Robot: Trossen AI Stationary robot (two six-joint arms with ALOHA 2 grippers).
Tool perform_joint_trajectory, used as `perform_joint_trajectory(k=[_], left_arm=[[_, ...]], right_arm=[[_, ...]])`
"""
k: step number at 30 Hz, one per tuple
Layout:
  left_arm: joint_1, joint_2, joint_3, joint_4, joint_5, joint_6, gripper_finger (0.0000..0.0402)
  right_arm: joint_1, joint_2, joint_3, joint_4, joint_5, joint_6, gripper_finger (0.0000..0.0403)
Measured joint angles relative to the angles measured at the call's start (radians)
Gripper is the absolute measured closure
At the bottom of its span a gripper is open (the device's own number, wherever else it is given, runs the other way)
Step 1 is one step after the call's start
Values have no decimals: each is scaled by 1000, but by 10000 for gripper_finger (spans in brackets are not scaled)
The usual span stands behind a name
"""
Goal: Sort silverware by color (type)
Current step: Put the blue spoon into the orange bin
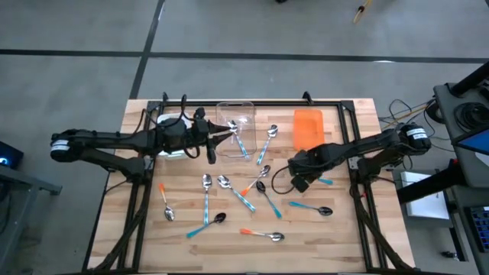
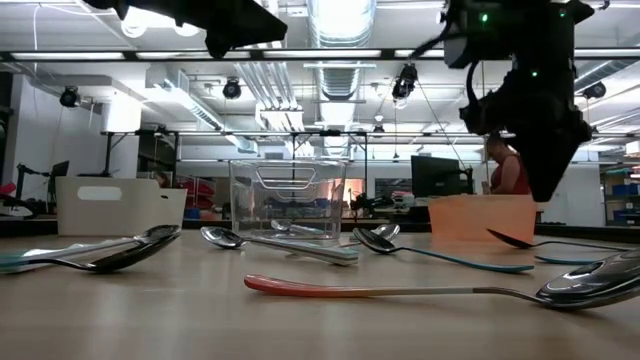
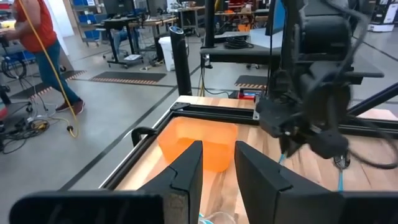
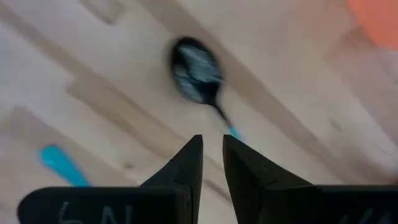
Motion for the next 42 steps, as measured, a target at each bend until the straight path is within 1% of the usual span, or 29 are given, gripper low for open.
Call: perform_joint_trajectory(k=[2, 5, 11, 13, 16, 18, 20, 24, 28, 33, 42], left_arm=[[0, -2, 0, 0, 0, 0, 326], [0, -5, 3, 0, 0, 10, 326], [0, -39, 3, 0, 0, 62, 326], [0, -51, 3, 0, 0, 67, 326], [0, -68, 1, -7, 0, 70, 326], [0, -75, 1, -21, 0, 94, 326], [0, -81, -1, -38, 0, 127, 326], [0, -93, -3, -65, 0, 142, 326], [-3, -101, -22, -87, 0, 151, 326], [-3, -125, -36, -95, 0, 172, 326], [-3, -198, -65, -110, 0, 187, 326]], right_arm=[[-20, 0, 0, -14, 2, -32, 349], [-36, 0, 0, -10, 10, -137, 349], [-22, 0, 0, -9, 9, -319, 345], [-22, 0, 0, -9, 7, -348, 331], [-24, 0, 0, -9, 10, -361, 301], [-22, 0, 0, -8, 14, -435, 278], [-4, 5, 0, -5, 42, -530, 257], [25, 6, -26, 22, 44, -633, 234], [28, 6, -80, 52, 46, -653, 233], [28, 6, -148, 86, 45, -624, 236], [28, 2, -246, 258, 35, -628, 237]])
